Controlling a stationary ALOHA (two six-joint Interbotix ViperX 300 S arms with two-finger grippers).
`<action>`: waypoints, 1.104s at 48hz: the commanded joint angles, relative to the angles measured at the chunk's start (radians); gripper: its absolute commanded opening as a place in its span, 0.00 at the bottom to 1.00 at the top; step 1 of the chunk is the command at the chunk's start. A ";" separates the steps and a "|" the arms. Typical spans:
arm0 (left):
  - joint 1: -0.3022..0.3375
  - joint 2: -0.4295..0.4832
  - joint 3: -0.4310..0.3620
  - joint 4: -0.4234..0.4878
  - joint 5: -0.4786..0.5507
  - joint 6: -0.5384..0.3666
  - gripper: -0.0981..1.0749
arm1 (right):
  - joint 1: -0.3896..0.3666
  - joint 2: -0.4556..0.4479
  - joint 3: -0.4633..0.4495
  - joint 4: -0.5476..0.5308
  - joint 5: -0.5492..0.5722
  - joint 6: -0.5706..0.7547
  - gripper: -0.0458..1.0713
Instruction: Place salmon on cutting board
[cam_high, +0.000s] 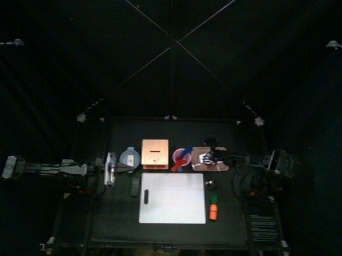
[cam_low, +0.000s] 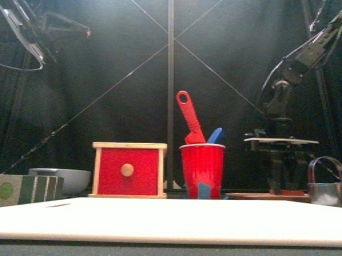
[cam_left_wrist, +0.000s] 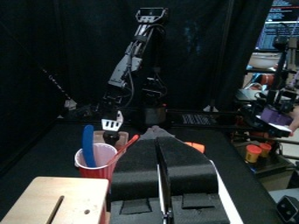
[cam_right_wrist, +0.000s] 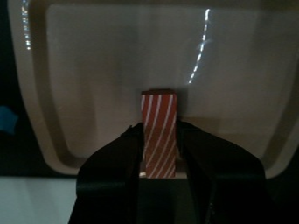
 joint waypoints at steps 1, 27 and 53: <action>0.003 0.005 -0.011 0.003 -0.008 0.002 0.17 | 0.025 -0.069 -0.049 -0.002 0.077 0.002 0.62; 0.028 0.003 0.011 0.002 -0.023 0.002 0.17 | 0.314 -0.161 -0.144 0.097 0.213 0.149 0.62; 0.041 0.005 0.017 0.000 -0.043 0.000 0.17 | 0.670 0.017 -0.307 -0.100 0.170 0.713 0.62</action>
